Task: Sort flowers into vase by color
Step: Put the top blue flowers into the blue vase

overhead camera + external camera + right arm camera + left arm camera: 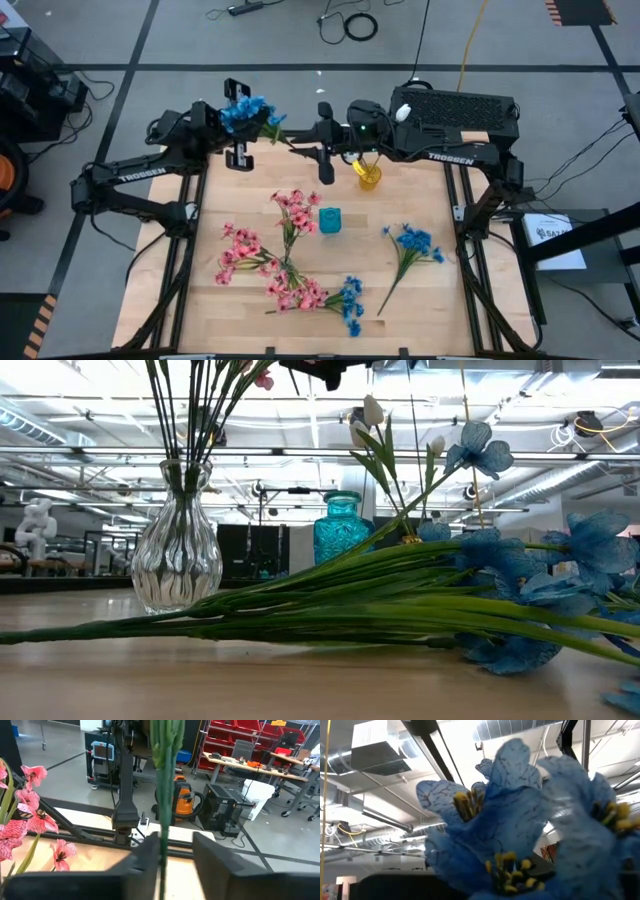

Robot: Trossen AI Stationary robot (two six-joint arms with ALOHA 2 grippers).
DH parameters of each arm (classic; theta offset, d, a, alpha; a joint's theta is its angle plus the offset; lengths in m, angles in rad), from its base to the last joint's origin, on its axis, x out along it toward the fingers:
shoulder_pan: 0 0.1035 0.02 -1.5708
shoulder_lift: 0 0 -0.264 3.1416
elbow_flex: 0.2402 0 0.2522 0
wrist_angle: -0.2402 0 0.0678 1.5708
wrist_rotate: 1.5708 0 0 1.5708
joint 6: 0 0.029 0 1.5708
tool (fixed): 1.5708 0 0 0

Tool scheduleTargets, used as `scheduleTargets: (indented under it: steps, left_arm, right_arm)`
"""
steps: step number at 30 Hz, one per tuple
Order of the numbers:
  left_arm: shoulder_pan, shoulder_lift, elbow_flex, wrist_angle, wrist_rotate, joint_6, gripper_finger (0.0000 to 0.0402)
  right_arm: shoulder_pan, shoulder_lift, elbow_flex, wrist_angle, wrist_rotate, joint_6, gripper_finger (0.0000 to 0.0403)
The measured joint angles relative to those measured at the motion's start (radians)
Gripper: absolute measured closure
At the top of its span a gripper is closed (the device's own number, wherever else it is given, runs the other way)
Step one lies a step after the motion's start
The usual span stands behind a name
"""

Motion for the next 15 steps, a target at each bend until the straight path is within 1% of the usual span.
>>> scheduleTargets:
  steps: [3,4,6,8,10,15]
  left_arm:
    - [0.006,0.0,0.0,0.0,0.012,0.007,0.0382]
    - [0.01,0.0,0.0,0.0,0.03,0.01,0.0381]
    - [0.016,-0.001,0.0,-0.009,0.066,0.036,0.0377]
    - [0.016,-0.009,0.0,-0.053,0.075,0.067,0.036]
    - [0.017,-0.02,0.0,-0.119,0.075,0.097,0.0332]
    - [0.032,-0.082,-0.001,-0.304,0.068,0.106,0.0239]
  right_arm:
    - [0.0,0.0,0.0,-0.002,0.0,0.011,0.0375]
    - [0.0,0.0,0.0,-0.003,0.0,0.011,0.0388]
    - [0.0,0.0,0.0,-0.004,0.0,0.02,0.0391]
    - [0.0,0.0,0.0,-0.011,0.004,0.027,0.0396]
    - [0.0,-0.005,0.0,-0.021,0.012,0.029,0.0398]
    - [-0.002,-0.052,0.0,-0.033,0.054,0.03,0.04]
